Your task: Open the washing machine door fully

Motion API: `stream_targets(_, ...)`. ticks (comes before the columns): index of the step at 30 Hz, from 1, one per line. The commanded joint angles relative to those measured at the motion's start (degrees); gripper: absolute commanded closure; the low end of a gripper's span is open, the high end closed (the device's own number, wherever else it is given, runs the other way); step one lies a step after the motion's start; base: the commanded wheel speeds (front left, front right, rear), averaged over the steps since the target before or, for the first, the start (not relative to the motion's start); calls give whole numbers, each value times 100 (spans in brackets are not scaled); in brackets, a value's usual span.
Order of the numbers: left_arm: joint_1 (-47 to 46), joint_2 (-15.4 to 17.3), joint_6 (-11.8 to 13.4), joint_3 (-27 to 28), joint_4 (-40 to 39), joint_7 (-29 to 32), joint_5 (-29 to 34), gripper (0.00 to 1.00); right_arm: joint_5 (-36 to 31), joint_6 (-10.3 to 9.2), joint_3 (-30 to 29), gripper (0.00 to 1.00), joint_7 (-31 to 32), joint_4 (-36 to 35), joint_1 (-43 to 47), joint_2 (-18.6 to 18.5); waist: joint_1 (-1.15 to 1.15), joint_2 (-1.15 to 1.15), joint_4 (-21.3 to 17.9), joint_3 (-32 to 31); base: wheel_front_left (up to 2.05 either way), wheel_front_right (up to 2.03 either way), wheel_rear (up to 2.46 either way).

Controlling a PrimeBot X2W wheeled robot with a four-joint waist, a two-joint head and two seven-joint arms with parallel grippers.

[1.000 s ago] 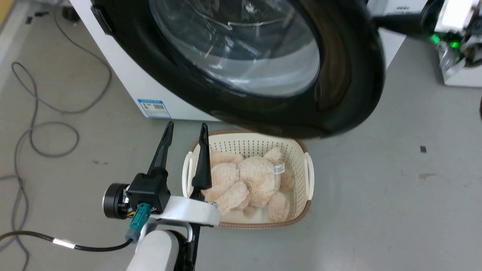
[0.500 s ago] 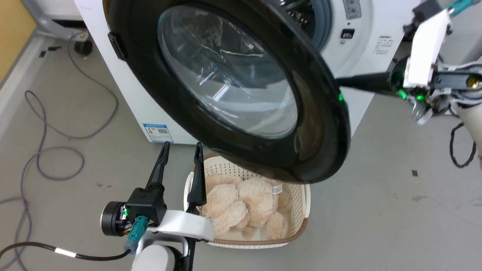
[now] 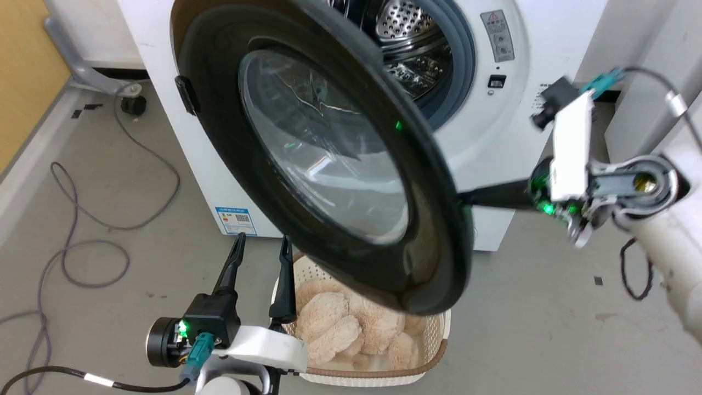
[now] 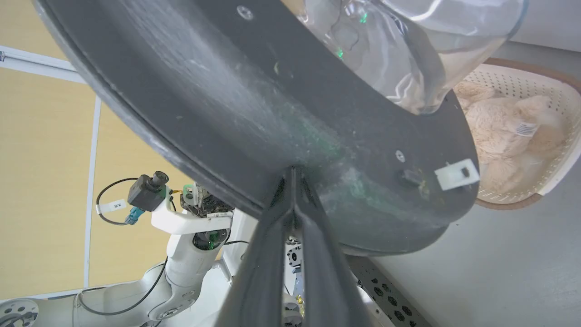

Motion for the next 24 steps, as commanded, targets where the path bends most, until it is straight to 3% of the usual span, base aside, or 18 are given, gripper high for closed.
stream_targets(1, 65, 22, -24, 33, 17, -32, 17, 0, 69, 6, 39, 100, 31, -69, 150, 37, 1, 0, 7, -30, 0, 0, 0)
stream_targets(15, 254, 22, -117, 138, 189, -32, 136, 0, 520, 6, 551, 100, -248, -1442, 801, 151, 1, 0, 137, -210, 0, 0, 0)
stream_targets(24, 311, 22, -175, 181, 361, -32, 184, 0, 788, 6, 862, 100, -663, -1911, 970, 247, 1, 0, 171, -277, 0, 0, 0)
